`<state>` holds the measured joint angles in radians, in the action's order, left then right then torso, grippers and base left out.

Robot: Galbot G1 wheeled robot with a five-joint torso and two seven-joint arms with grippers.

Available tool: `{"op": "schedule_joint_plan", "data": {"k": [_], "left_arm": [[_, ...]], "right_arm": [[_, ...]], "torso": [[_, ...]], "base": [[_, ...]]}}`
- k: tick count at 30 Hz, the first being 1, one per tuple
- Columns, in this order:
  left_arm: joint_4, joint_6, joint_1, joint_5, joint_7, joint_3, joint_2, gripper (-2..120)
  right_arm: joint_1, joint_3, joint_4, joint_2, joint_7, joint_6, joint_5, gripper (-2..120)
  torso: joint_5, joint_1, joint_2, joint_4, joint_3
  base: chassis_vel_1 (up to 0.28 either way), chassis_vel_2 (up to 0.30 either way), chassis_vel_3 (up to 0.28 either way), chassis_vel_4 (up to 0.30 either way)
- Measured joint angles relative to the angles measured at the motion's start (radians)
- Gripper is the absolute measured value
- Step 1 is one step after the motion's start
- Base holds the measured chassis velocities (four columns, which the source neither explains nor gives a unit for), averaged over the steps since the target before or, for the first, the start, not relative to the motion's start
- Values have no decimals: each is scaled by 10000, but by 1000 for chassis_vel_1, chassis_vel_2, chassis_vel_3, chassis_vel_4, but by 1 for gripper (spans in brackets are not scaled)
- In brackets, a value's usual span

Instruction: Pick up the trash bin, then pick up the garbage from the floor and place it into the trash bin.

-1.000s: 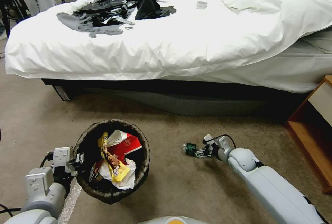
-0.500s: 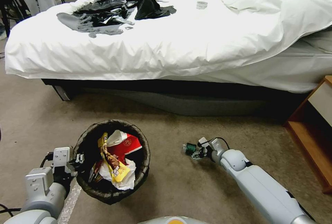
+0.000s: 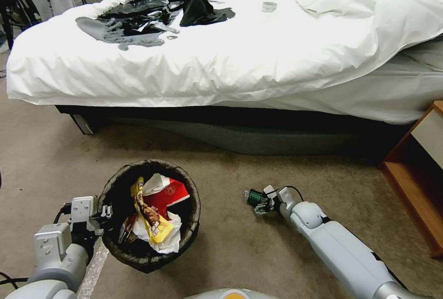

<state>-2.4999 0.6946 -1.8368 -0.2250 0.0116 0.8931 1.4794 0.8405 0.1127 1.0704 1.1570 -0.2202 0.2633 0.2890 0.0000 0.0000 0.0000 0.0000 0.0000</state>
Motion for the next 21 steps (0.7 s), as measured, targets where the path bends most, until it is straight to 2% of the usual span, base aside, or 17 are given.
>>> {"op": "schedule_joint_plan", "data": {"k": [1, 4, 5, 7, 8, 11, 12, 14, 18, 20, 21], "left_arm": [[0, 0, 0, 0, 0, 0, 0, 1], [0, 0, 0, 0, 1, -2, -4, 1], [0, 0, 0, 0, 1, -2, -4, 1], [0, 0, 0, 1, 4, -4, -15, 1], [0, 0, 0, 1, 4, -4, -15, 1], [0, 0, -6, 0, 5, 2, -40, 1], [0, 0, -6, 0, 5, 2, -40, 1], [0, 0, -18, -1, 6, 3, -48, 1], [0, 0, -25, -1, 6, 3, -52, 1], [0, 0, -36, -1, 6, 15, -53, 1], [0, 0, -36, -1, 6, 15, -53, 1]], "right_arm": [[0, 0, 0, 0, 0, 0, 0, 88], [35, -15, 105, -4, 18, 0, 18, 75], [35, -15, 105, -4, 18, 0, 18, 75], [37, -30, 90, 34, 19, -6, 19, 65], [37, -30, 90, 34, 19, -6, 19, 65], [31, -56, -19, 124, 19, -55, 17, 47], [31, -56, -19, 124, 19, -55, 17, 47], [-3, -61, -144, 223, 19, -119, 11, 38], [-29, -68, -234, 295, 19, -170, 2, 32], [-38, -82, -347, 380, 18, -268, -3, 24], [-38, -82, -347, 380, 18, -268, -3, 24]], "torso": [[0, 0, 0, 0, 0], [0, 0, 0, 0, 0], [0, 0, 0, 0, 0], [0, 0, 0, 0, 0], [0, 0, 0, 0, 0], [-1, 0, 0, -2, -1], [-1, 0, 0, -2, -1], [-2, 0, 0, -2, -2], [-2, 0, 1, -2, -2], [0, -1, 1, -1, -2], [0, -1, 1, -1, -2]], "base": [[0, 0, 0, 0], [0, 0, 0, 0], [0, 0, 0, 0], [0, 0, 0, 0], [0, 0, 0, 0], [0, 0, 0, 0], [0, 0, 0, 0], [0, 0, 0, 0], [0, 0, 0, 0], [0, 0, 0, 0], [0, 0, 0, 0]]}}
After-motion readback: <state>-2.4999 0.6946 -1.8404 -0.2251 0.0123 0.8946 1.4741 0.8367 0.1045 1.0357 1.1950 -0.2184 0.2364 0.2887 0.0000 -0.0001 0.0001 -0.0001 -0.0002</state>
